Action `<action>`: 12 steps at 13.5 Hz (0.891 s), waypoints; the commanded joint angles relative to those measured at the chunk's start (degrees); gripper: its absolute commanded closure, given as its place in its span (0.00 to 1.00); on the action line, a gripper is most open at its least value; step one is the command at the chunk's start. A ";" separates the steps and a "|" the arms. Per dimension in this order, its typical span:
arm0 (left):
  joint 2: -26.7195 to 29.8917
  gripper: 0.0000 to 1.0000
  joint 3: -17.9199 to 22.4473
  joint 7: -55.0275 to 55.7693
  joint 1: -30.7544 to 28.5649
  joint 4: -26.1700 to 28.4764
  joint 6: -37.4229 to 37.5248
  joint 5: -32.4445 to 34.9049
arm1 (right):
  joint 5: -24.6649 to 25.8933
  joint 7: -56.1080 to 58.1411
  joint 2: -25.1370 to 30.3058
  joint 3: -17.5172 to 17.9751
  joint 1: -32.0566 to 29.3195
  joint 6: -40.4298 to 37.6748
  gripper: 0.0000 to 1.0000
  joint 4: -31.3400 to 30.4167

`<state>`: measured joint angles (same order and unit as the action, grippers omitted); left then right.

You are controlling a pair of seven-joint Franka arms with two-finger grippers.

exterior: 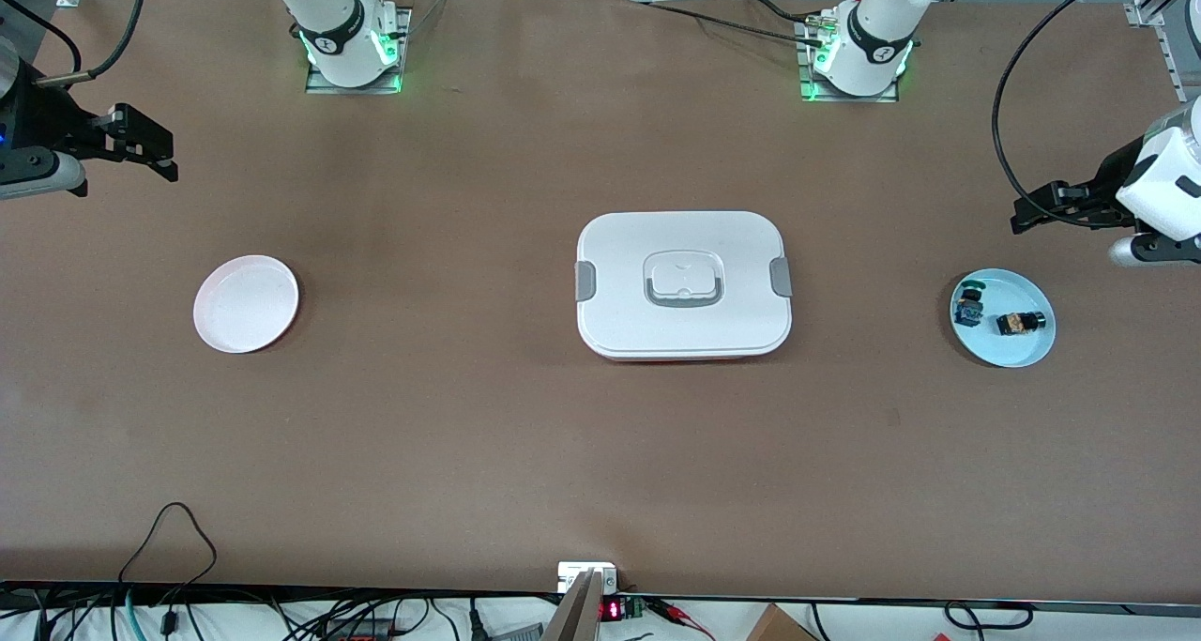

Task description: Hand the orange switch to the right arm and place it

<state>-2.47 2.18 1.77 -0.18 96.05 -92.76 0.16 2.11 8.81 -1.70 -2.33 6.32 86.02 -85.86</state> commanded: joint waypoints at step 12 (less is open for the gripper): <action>-7.80 0.00 0.37 -1.85 -7.01 -2.27 1.19 4.21 | 0.00 0.16 0.38 0.04 -0.25 0.02 0.00 0.43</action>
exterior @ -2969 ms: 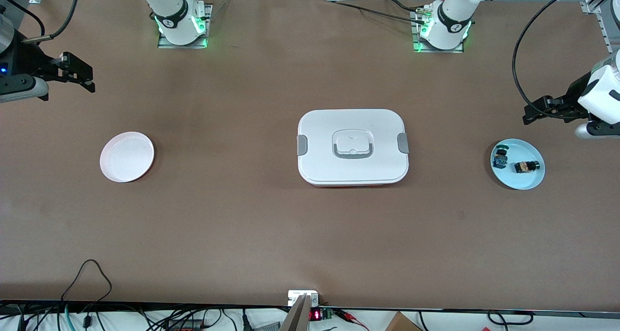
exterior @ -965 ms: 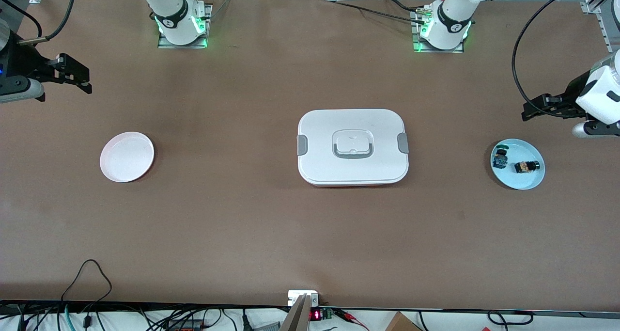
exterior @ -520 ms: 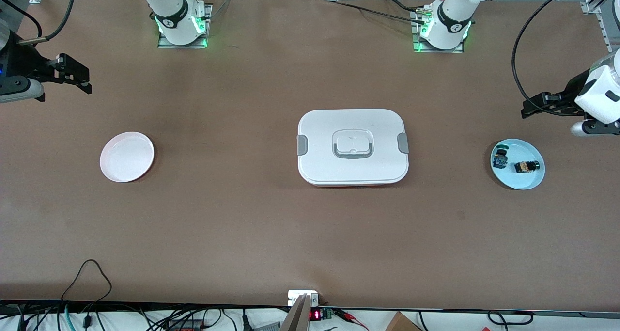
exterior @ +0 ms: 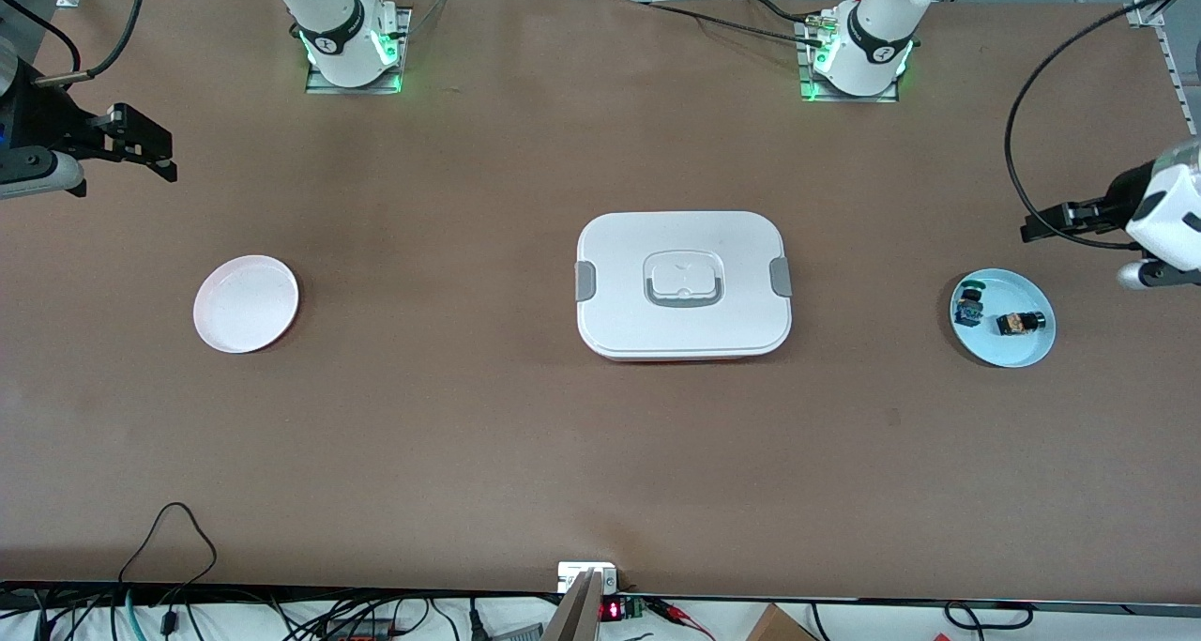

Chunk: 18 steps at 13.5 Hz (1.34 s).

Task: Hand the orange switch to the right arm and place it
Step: 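Lower the left gripper onto the orange switch on the blue plate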

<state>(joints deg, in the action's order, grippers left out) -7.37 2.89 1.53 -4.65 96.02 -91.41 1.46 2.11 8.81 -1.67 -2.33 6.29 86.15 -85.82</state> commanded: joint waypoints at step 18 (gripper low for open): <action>-22.77 0.00 -0.26 -9.70 -12.31 9.70 -39.96 4.69 | 0.26 0.33 0.44 -0.56 -0.14 0.87 0.00 0.83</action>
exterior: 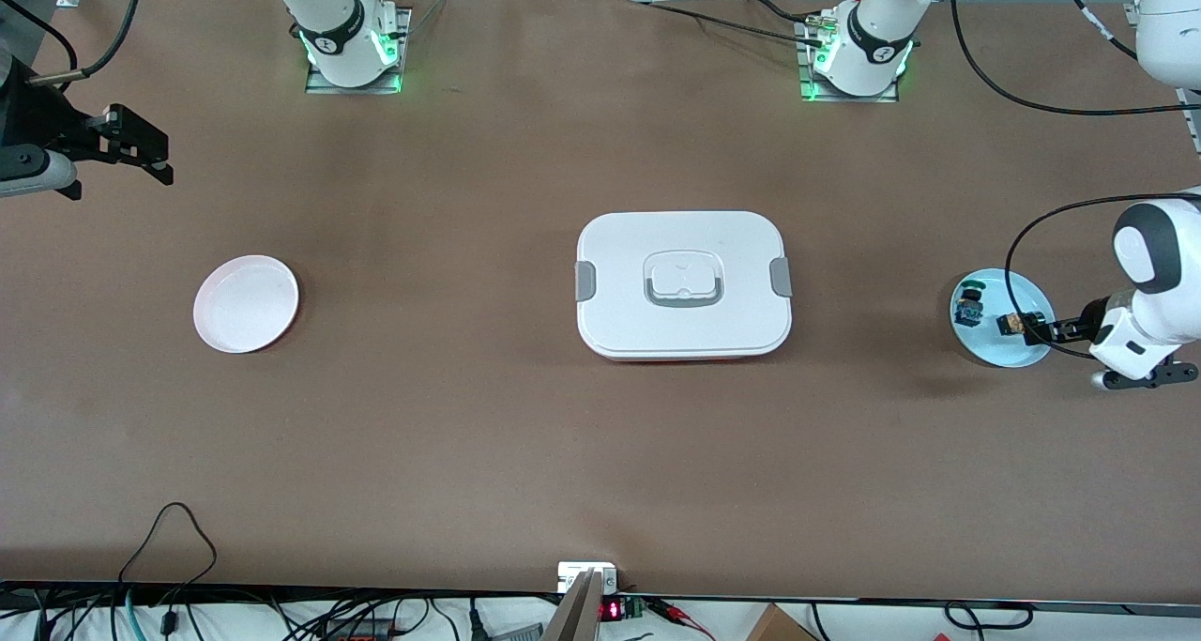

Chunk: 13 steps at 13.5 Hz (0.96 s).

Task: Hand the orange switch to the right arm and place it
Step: 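Lower the left gripper onto the orange switch on the blue plate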

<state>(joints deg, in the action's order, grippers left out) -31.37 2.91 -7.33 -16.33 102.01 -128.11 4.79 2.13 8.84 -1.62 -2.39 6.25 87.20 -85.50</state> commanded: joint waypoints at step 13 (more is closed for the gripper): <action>-2.03 0.00 -0.45 -2.78 -2.83 8.30 -11.11 1.27 | 0.16 -0.40 1.01 -0.60 0.34 -0.19 0.00 0.51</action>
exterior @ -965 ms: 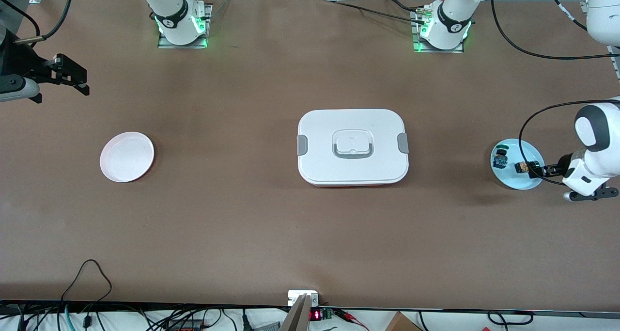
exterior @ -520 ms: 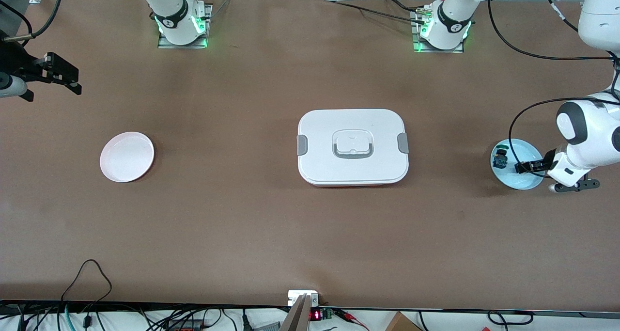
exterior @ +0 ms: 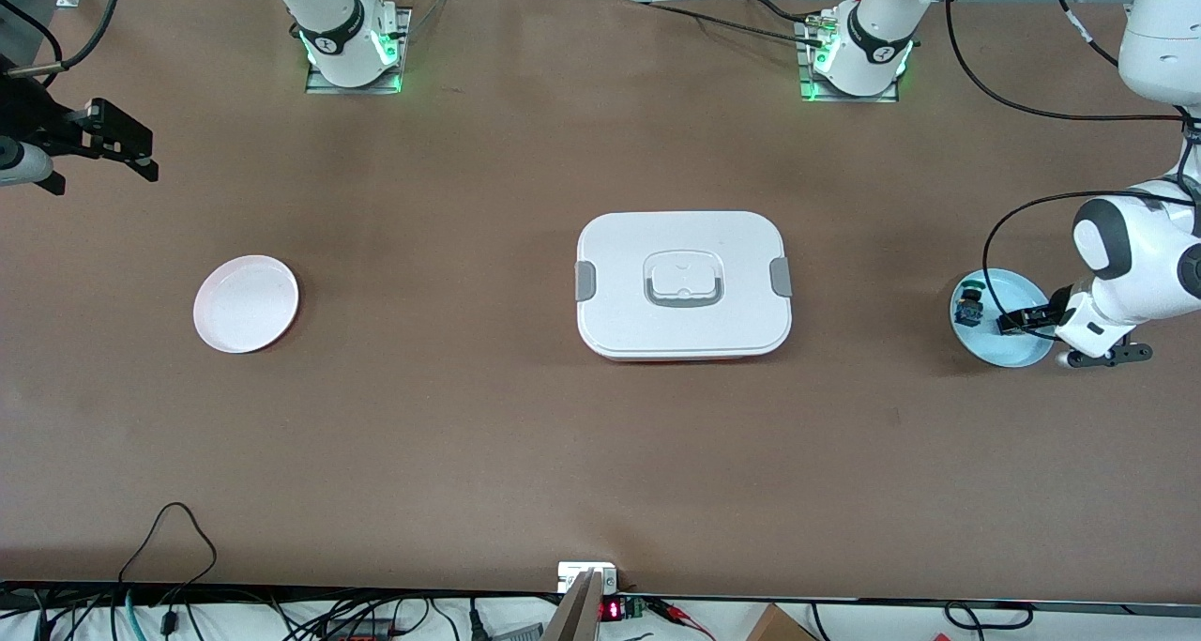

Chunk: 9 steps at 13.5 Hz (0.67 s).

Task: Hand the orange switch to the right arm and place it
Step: 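Close the left gripper on the orange switch and lift it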

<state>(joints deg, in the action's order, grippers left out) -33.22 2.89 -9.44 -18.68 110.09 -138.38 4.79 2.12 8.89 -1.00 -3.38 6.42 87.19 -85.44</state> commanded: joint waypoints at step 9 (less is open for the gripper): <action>-0.09 0.65 -0.52 -6.20 -1.01 -0.67 0.13 1.27 | -0.01 -0.63 0.39 0.04 0.17 -0.18 0.00 0.45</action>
<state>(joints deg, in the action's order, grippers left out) -33.50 2.85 -13.19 -18.80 109.97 -138.45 4.79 2.11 8.86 -1.00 -3.25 6.49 87.19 -85.44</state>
